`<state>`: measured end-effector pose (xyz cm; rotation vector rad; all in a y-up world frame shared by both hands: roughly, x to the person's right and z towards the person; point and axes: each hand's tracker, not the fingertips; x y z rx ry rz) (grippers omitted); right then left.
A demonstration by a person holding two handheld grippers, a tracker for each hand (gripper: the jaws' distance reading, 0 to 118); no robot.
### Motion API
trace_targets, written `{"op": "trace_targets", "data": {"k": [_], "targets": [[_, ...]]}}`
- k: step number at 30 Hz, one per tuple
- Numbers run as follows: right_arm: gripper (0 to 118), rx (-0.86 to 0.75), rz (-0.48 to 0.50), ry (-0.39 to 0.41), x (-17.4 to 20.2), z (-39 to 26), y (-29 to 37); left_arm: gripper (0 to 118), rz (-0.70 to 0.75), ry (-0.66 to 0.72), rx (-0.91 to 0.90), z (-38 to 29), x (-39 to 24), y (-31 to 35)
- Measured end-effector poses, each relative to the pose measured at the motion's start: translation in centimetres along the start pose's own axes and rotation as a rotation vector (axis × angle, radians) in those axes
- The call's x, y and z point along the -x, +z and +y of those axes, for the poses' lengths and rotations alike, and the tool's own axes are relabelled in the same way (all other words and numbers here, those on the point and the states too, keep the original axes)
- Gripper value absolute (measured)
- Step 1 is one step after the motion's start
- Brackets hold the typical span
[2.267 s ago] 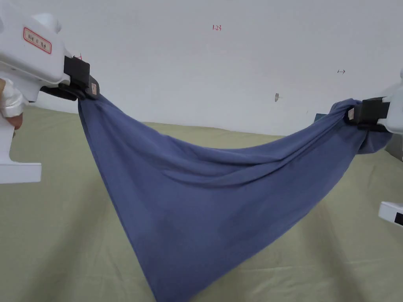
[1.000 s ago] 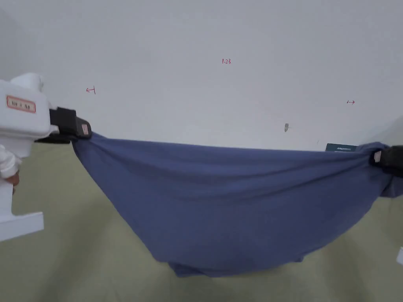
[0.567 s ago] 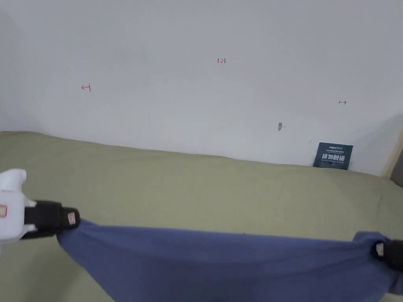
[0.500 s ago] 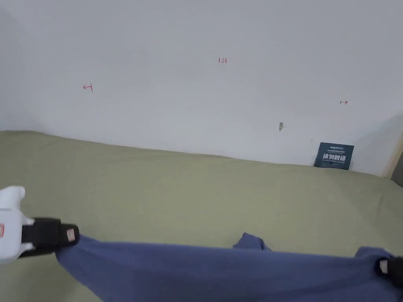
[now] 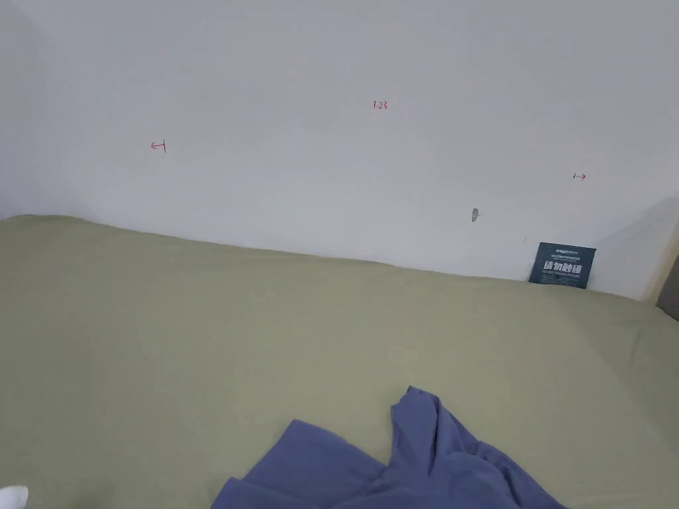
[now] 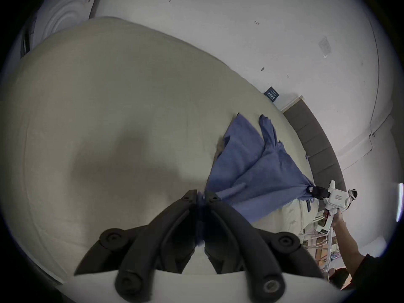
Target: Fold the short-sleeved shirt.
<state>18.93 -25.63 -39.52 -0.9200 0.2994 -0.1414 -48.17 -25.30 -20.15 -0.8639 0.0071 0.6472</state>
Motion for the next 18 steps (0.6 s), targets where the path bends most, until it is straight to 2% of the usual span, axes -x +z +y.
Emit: {"op": "trace_targets", "data": {"k": [2,3,4,5,6,7,8,9,11,13,18], "targets": [[8,0.006,0.0,-0.005,0.0,-0.6,0.2,5,-0.006,0.032,0.015,-0.9,0.9,-0.1],[13,0.005,0.005,-0.012,-0.1,-0.8,0.2,9,-0.022,0.038,0.018,-1.3,1.1,-0.1],[32,0.003,0.012,-0.017,-0.1,-0.8,0.3,18,-0.036,0.047,0.016,-1.6,0.6,0.4],[62,0.001,0.014,-0.025,0.1,-0.8,0.4,41,-0.038,0.059,0.016,-1.8,0.3,0.5],[76,-0.01,0.008,-0.03,0.1,-0.8,0.7,75,-0.023,0.066,0.007,-1.9,-0.1,0.8],[76,-0.018,0.005,-0.041,0.2,-0.7,1.1,84,-0.02,0.069,-0.005,-1.9,-0.5,1.0],[76,-0.064,0.022,-0.064,0.3,-0.6,1.9,84,-0.033,0.063,-0.013,-1.7,-0.5,1.2],[76,-0.097,0.048,-0.086,0.6,-0.4,2.9,109,-0.053,0.06,-0.028,-1.6,-1.1,1.8],[76,-0.175,0.046,-0.099,1.7,0.0,5.1,111,-0.069,0.048,-0.087,-0.9,-2.9,3.5],[76,-0.225,-0.024,-0.058,3.6,0.7,7.1,111,-0.021,-0.01,-0.163,-0.5,-4.5,4.5],[75,-0.316,-0.169,0.152,12.2,0.3,10.2,109,0.16,-0.17,-0.417,-0.7,-13.2,6.0]]}}
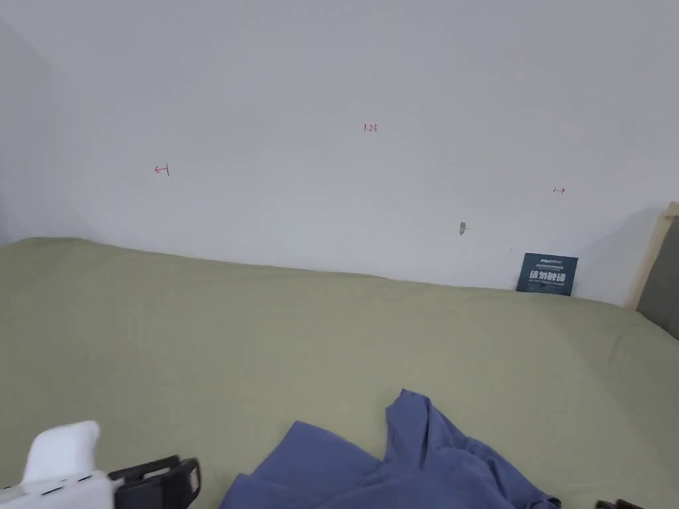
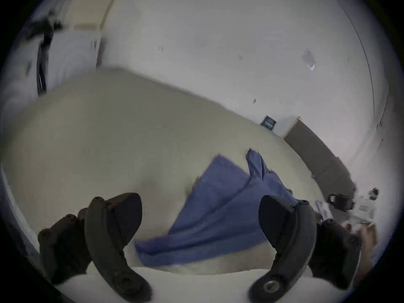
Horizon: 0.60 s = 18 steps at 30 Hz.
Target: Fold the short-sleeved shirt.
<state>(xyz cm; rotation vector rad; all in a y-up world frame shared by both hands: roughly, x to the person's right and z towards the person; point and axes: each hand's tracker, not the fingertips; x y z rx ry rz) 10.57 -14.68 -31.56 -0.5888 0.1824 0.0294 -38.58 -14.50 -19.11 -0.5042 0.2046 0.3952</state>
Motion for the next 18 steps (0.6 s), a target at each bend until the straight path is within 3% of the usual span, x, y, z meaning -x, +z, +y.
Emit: {"op": "trace_targets", "data": {"k": [2,3,4,5,6,7,9,12,18], "targets": [[74,-0.05,0.01,0.048,3.5,-0.6,1.8,94,0.028,-0.061,-0.074,-1.0,-3.2,0.8],[65,-0.081,0.002,0.068,5.3,-1.0,2.4,68,0.046,-0.107,-0.112,-1.8,-5.0,1.3],[40,-0.109,0.003,0.085,6.8,-1.7,3.1,41,0.065,-0.14,-0.123,-2.4,-6.6,1.6],[4,-0.136,0.021,0.088,8.3,-2.5,4.0,16,0.091,-0.175,-0.119,-3.4,-8.3,1.8],[3,-0.123,0.019,0.092,9.7,-3.5,4.6,4,0.12,-0.21,-0.113,-4.9,-9.5,2.0],[3,-0.185,0.005,0.061,10.6,-4.7,4.9,4,0.167,-0.234,-0.113,-6.2,-10.7,2.3],[3,-0.144,0.066,0.052,12.2,-7.1,5.6,2,0.197,-0.252,-0.092,-9.2,-12.6,2.8],[3,-0.092,0.078,0.115,14.7,-10.6,5.6,2,0.183,-0.26,-0.054,-13.5,-13.9,3.5],[3,-0.017,0.117,0.088,15.4,-13.4,5.1,2,0.155,-0.247,0.045,-16.2,-13.7,3.5]]}}
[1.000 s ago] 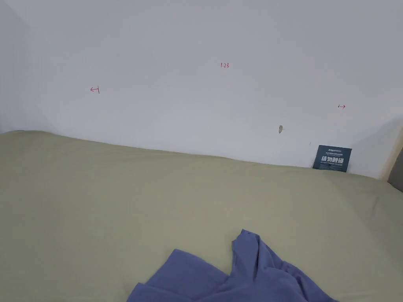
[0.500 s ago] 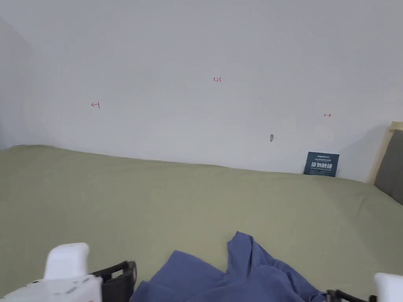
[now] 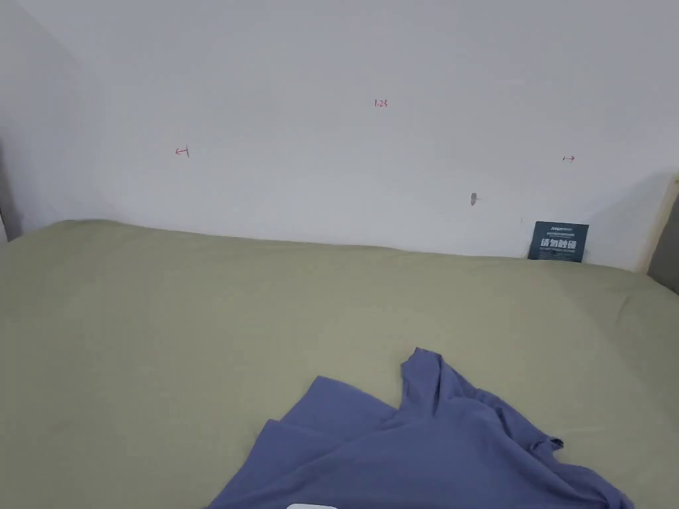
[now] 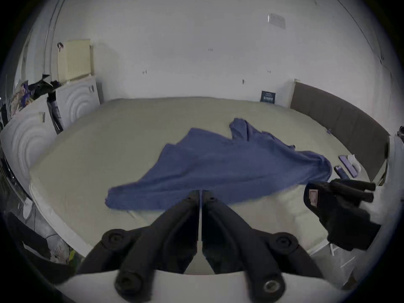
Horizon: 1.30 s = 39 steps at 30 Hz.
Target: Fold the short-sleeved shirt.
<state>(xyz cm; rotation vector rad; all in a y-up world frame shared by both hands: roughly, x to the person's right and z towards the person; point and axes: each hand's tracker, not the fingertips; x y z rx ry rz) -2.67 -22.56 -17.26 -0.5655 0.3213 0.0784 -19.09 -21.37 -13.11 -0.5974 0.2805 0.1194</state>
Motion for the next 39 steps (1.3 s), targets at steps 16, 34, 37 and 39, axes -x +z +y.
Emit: {"op": "trace_targets", "data": {"k": [16,34,37,39], "targets": [[3,-0.022,0.031,-0.038,-3.4,2.8,-2.1,118,-0.019,0.167,0.26,7.1,18.9,-6.5],[3,0.077,0.088,-0.068,-7.0,6.0,-4.5,13,0.018,0.242,0.412,2.4,20.4,-13.7],[3,0.109,0.09,-0.021,-9.5,10.0,-7.6,7,0.025,0.206,0.426,2.4,19.6,-13.3],[4,0.142,0.122,0.049,-11.1,13.9,-10.7,7,0.028,0.185,0.405,2.3,19.2,-13.0]]}}
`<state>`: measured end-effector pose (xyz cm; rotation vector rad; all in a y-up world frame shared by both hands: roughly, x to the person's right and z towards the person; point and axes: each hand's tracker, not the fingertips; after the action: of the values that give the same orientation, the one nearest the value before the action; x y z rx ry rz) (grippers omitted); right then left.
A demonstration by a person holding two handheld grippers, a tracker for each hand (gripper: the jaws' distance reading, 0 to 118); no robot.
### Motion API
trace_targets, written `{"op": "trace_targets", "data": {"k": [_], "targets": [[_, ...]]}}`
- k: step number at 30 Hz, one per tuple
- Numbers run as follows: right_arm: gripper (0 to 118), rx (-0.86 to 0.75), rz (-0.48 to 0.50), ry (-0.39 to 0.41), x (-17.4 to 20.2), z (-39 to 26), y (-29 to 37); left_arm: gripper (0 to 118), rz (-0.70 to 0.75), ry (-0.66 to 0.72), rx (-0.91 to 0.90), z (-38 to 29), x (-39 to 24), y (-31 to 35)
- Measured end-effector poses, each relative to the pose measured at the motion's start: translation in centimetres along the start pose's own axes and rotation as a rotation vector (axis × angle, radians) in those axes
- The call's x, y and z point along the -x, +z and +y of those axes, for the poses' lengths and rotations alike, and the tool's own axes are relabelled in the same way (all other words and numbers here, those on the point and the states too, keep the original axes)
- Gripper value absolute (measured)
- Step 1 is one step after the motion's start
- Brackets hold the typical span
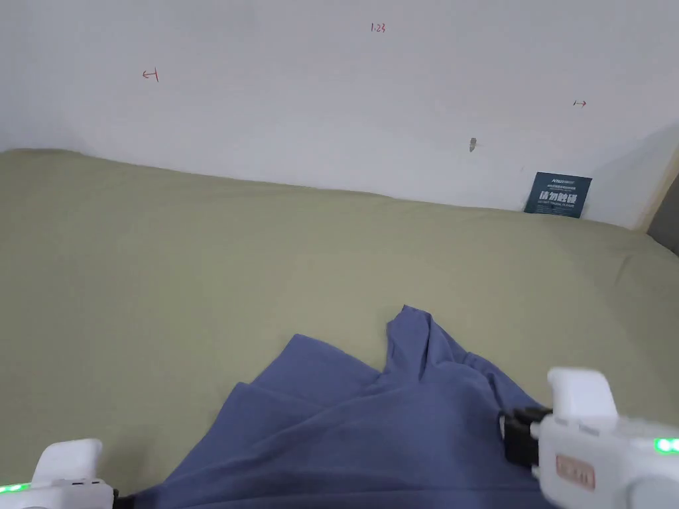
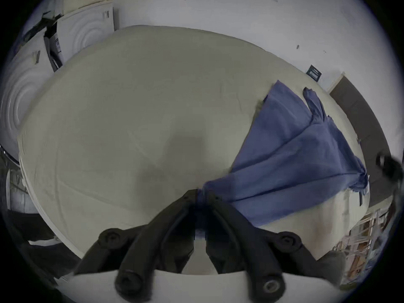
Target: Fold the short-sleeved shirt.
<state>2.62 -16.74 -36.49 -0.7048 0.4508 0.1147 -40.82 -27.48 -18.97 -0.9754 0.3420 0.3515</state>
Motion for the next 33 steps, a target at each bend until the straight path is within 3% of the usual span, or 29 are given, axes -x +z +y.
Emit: {"op": "trace_targets", "data": {"k": [1,2,3,4,5,7,11,13,17,21,24,25,26,27,30,33], "targets": [[11,0.023,0.002,0.038,-0.7,2.2,-1.3,7,-0.002,0.004,0.004,0.0,0.0,-0.1],[29,0.047,0.014,0.098,-1.3,4.8,-2.7,7,-0.005,0.007,0.007,0.0,-0.1,-0.1],[70,0.092,0.014,0.169,-2.0,7.2,-4.8,7,-0.006,0.008,0.009,0.0,-0.2,-0.2],[81,0.156,0.013,0.222,-2.7,9.3,-7.2,7,-0.003,0.007,0.01,-0.1,-0.4,-0.1],[81,0.219,0.046,0.257,-3.5,11.1,-9.5,7,0.003,-0.007,0.021,0.1,-0.3,-0.3],[81,0.289,0.019,0.267,-5.8,14.0,-15.2,7,0.013,-0.026,0.025,0.2,-0.6,-0.4],[81,0.482,0.055,0.156,-6.9,16.0,-22.5,7,0.017,-0.038,0.041,0.6,-0.4,-0.3],[81,0.549,0.061,0.148,-7.2,15.8,-25.5,7,0.018,-0.037,0.049,0.7,0.0,-0.3],[81,0.644,-0.007,0.225,-7.0,14.8,-27.8,7,0.013,-0.045,0.068,0.6,0.0,-0.2],[80,0.705,0.072,0.227,-6.7,14.0,-27.3,7,0.007,-0.029,0.071,0.7,0.2,-0.6],[79,0.801,0.063,0.266,-5.8,13.0,-27.1,7,0.001,-0.021,0.072,0.8,0.3,-0.7],[74,0.811,0.057,0.292,-5.3,12.6,-26.7,7,0.002,-0.023,0.071,0.7,0.5,-0.8],[48,0.794,0.058,0.332,-5.0,12.6,-26.7,7,0.001,-0.024,0.069,0.7,0.6,-0.8],[8,0.736,0.031,0.393,-4.7,12.7,-26.3,7,-0.002,-0.022,0.068,0.8,0.7,-0.8],[8,0.64,0.024,0.284,-4.8,13.6,-24.9,7,-0.02,-0.014,0.068,1.1,1.1,-0.7],[8,0.541,0.014,0.276,-5.3,14.8,-22.7,7,-0.029,-0.016,0.056,1.8,1.2,0.0]]}}
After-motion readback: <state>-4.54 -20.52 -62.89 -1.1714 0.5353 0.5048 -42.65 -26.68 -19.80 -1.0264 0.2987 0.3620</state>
